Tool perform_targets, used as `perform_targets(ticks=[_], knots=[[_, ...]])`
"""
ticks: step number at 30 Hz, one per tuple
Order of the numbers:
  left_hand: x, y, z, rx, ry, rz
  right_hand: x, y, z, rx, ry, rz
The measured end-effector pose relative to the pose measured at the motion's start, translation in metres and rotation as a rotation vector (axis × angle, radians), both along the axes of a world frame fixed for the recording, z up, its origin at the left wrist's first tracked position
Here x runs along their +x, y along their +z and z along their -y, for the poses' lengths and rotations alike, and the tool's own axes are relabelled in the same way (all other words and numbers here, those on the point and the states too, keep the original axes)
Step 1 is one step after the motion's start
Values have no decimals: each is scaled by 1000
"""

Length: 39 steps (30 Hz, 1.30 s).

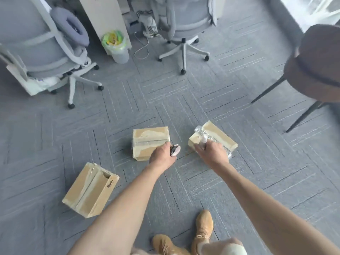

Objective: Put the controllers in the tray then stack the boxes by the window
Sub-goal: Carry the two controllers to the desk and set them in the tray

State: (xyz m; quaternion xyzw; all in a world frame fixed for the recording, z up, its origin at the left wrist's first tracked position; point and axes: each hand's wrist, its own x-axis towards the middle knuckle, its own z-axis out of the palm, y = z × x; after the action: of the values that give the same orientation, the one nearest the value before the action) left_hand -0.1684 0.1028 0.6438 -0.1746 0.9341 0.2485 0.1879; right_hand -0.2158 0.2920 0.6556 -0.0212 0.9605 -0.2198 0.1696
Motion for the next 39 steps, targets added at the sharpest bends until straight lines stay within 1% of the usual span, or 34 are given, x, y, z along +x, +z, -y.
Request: perform_targets(ticks=[4, 7, 10, 14, 17, 20, 24, 26, 29, 31, 34, 39], knots=[[-23, 99, -43, 4, -160, -87, 8, 103, -47, -18, -139, -91], [-27, 153, -76, 0, -286, -176, 27, 163, -84, -9, -225, -159], [-18, 195, -108, 31, -408, -251, 63, 213, -117, -3, -332, -199], [11, 230, -151, 37, -601, -311, 131, 257, -156, 26, -490, -246], [47, 250, -191, 45, -723, -312, 200, 278, -185, 40, -612, -269], [90, 264, -241, 98, -872, -307, 277, 292, -216, 66, -728, -265], [171, 280, -318, 186, -1075, -303, 393, 304, -257, 88, -959, -247], [218, 289, -357, 206, -1234, -291, 455, 313, -275, 74, -1081, -259], [296, 303, -415, 268, -1412, -226, 550, 326, -296, 53, -1251, -280], [354, 312, -452, 303, -1532, -204, 614, 332, -308, 56, -1370, -289], [446, 323, -503, 336, -1706, -200, 711, 339, -322, 113, -1522, -307], [615, 336, -569, 435, -1921, -174, 878, 347, -335, 162, -1761, -300]])
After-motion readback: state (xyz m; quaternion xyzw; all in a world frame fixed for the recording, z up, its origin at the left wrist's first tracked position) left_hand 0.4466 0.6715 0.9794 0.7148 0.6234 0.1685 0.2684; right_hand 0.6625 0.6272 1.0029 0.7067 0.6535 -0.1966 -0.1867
